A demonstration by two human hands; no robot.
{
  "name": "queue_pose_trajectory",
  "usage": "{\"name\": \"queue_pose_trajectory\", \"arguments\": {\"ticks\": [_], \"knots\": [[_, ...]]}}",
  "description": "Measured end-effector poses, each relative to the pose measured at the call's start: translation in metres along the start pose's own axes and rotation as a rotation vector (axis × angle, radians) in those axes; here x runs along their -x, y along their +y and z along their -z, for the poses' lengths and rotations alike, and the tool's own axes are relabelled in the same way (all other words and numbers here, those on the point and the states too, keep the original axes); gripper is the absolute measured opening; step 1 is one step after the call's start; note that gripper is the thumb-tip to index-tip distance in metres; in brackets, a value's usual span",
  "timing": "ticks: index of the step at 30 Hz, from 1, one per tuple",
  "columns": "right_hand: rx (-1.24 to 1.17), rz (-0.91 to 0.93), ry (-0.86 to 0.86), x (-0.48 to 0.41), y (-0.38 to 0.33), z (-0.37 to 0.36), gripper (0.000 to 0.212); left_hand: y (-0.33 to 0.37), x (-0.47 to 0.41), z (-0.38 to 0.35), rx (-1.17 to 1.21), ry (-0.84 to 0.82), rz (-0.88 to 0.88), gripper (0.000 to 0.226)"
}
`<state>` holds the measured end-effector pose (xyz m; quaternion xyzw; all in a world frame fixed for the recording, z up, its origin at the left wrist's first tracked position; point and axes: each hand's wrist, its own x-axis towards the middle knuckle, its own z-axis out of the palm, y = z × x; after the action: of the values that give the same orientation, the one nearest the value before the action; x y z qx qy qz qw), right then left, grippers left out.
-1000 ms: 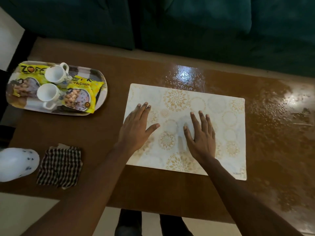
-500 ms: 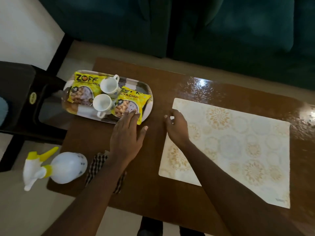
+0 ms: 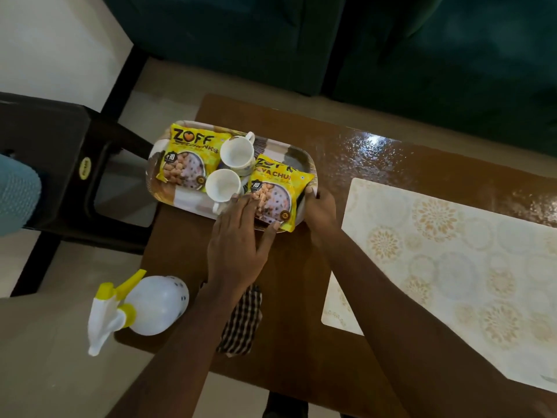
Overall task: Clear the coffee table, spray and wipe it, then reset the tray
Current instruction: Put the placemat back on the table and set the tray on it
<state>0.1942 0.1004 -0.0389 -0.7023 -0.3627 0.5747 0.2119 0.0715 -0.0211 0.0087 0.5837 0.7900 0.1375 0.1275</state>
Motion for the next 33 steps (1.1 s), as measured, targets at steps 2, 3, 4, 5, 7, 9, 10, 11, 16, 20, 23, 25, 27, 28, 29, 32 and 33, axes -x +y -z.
{"name": "queue_pose_trajectory", "arguments": {"ticks": [2,3,4,5,7,9,10,11,16,20,23,25,27,28,29,32,33], "knots": [[-0.031,-0.011,0.064,0.0,0.004,0.005,0.028,0.001,-0.001,-0.001,0.019,0.02,-0.021,0.059],[-0.055,-0.01,0.092,-0.001,0.007,0.009,0.025,0.003,-0.001,-0.001,0.028,0.031,-0.032,0.058],[-0.086,-0.012,0.118,0.001,0.008,0.014,0.023,0.005,-0.001,0.001,0.035,0.044,-0.047,0.057],[-0.107,-0.017,0.145,0.0,0.011,0.019,0.023,0.009,-0.002,0.002,0.043,0.056,-0.066,0.057],[-0.117,-0.017,0.207,0.0,0.013,0.03,0.025,0.015,-0.002,0.004,0.054,0.077,-0.104,0.058],[-0.149,-0.026,0.259,-0.001,0.016,0.044,0.026,0.021,-0.005,0.006,0.066,0.096,-0.135,0.059],[-0.161,-0.023,0.288,0.0,0.016,0.053,0.028,0.025,-0.006,0.007,0.076,0.105,-0.147,0.059],[-0.158,-0.015,0.315,-0.001,0.019,0.063,0.03,0.029,-0.008,0.008,0.087,0.115,-0.157,0.058],[-0.192,0.023,0.369,0.005,0.031,0.132,0.03,0.057,-0.013,0.011,0.133,0.142,-0.183,0.056],[-0.208,0.028,0.398,0.019,0.041,0.198,0.037,0.088,-0.009,0.006,0.169,0.145,-0.204,0.06],[-0.223,-0.002,0.447,0.03,0.053,0.244,0.029,0.109,-0.002,-0.004,0.119,0.098,-0.18,0.058],[-0.243,-0.023,0.488,0.035,0.064,0.276,0.028,0.124,0.004,-0.017,0.068,0.041,-0.152,0.055],[-0.253,-0.04,0.519,0.038,0.079,0.307,0.029,0.138,0.009,-0.033,0.021,-0.028,-0.117,0.055],[-0.257,-0.049,0.533,0.039,0.086,0.321,0.03,0.146,0.011,-0.041,0.012,-0.062,-0.101,0.055],[-0.259,-0.056,0.548,0.04,0.093,0.335,0.029,0.154,0.014,-0.049,0.012,-0.097,-0.085,0.055],[-0.245,-0.068,0.59,0.041,0.109,0.369,0.026,0.178,0.02,-0.069,0.023,-0.197,-0.049,0.058],[-0.241,-0.069,0.601,0.04,0.114,0.379,0.026,0.186,0.022,-0.074,0.032,-0.224,-0.045,0.06]]}}
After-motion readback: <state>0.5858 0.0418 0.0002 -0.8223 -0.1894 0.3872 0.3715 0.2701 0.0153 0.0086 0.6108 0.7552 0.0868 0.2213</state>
